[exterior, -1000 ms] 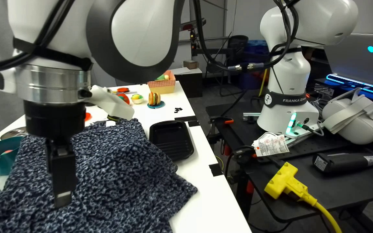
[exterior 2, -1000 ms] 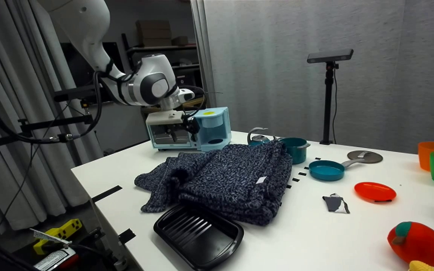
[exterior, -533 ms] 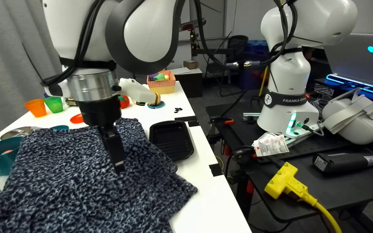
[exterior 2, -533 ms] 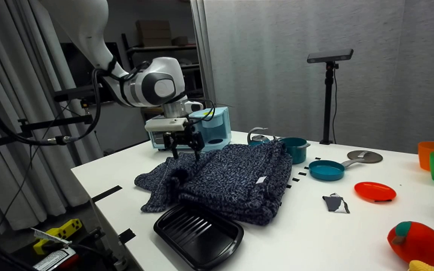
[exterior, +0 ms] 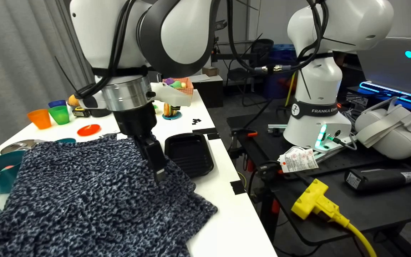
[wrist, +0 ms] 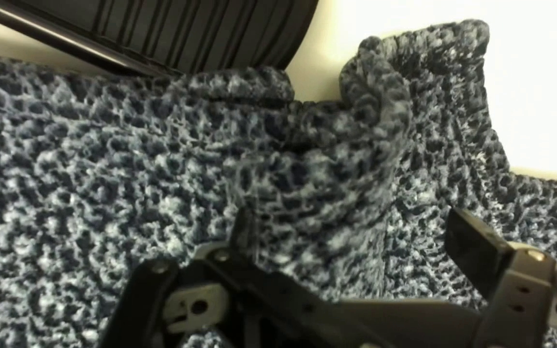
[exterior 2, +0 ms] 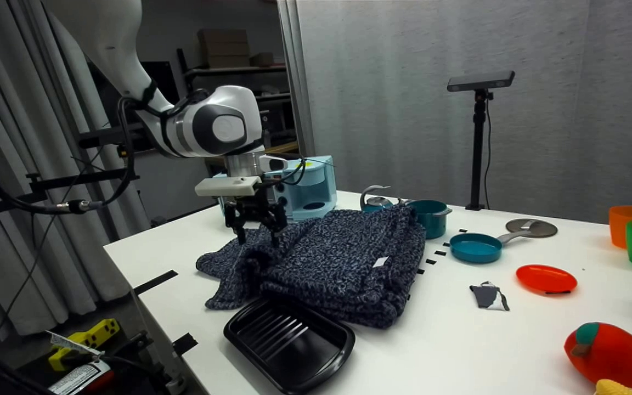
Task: Unfold the towel
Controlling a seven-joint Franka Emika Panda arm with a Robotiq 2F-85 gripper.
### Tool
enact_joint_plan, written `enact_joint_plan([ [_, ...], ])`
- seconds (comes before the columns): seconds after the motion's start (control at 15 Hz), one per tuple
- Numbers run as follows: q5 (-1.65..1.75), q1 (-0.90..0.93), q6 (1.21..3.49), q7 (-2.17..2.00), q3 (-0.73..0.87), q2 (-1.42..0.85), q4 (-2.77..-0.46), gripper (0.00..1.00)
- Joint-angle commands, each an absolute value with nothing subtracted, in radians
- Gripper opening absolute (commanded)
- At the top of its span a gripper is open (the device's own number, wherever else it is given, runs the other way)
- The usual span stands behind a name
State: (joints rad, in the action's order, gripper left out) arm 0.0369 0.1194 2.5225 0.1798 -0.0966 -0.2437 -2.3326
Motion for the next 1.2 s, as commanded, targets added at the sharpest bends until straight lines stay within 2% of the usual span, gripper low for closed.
enact_joint_plan([
  [0.0,0.083,0.113,2.502,0.145,-0.088,-0.166,-2.412,0.75],
  [0.07,0.089,0.112,2.506,0.142,-0.085,-0.159,-2.423,0.74],
  [0.27,0.053,0.107,2.506,0.149,-0.094,-0.147,-2.428,0.49],
  [0.67,0.000,0.109,2.502,0.152,-0.112,-0.130,-2.407,0.05],
  [0.73,-0.013,0.110,2.498,0.154,-0.116,-0.126,-2.406,0.00],
  [1.13,-0.267,0.128,2.446,0.165,-0.199,-0.104,-2.373,0.02],
])
